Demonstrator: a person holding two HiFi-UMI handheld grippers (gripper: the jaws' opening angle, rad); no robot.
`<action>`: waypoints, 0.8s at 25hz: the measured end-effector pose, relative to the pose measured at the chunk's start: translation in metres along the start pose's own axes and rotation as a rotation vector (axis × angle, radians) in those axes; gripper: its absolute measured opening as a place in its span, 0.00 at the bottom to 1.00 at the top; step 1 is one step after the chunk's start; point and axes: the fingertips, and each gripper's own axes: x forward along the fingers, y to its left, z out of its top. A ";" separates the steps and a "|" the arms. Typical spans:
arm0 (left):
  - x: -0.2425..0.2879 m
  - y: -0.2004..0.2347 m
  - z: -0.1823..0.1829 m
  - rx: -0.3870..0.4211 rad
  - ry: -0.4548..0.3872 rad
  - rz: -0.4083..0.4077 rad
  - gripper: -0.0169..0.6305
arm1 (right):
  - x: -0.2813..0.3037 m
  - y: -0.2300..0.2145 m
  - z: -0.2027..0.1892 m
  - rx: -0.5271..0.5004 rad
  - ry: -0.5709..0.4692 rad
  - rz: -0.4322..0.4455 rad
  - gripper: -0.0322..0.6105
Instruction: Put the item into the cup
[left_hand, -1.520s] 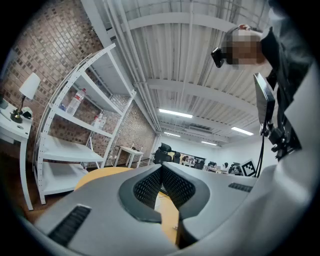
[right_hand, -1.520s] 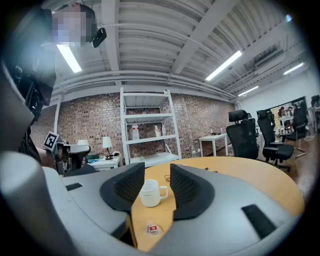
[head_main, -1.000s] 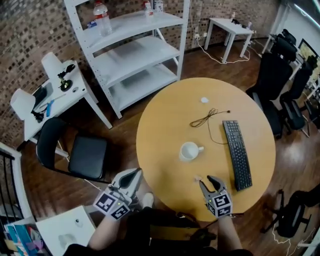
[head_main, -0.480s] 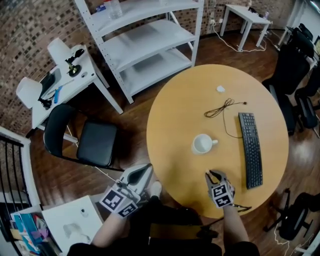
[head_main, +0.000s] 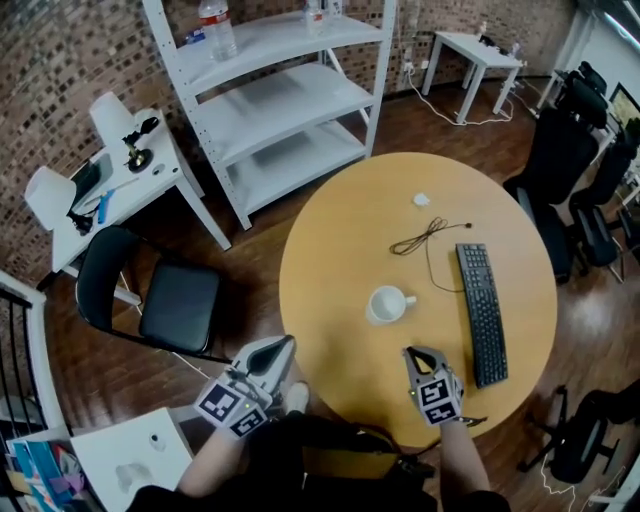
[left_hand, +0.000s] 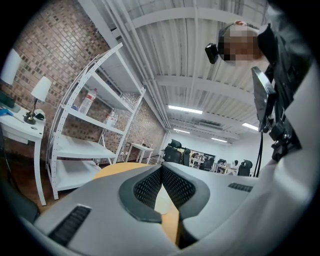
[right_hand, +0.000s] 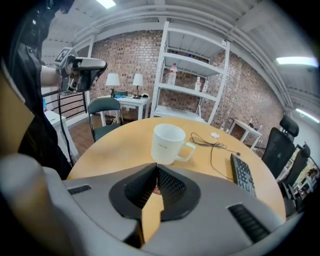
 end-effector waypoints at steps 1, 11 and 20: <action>0.002 0.000 0.003 0.010 -0.008 -0.003 0.03 | -0.004 -0.006 0.011 -0.002 -0.026 -0.013 0.07; -0.006 0.016 0.018 0.024 -0.073 0.043 0.03 | -0.002 -0.048 0.109 -0.027 -0.182 -0.034 0.07; -0.049 0.048 0.021 -0.010 -0.140 0.195 0.03 | 0.049 -0.051 0.106 0.031 -0.161 0.005 0.08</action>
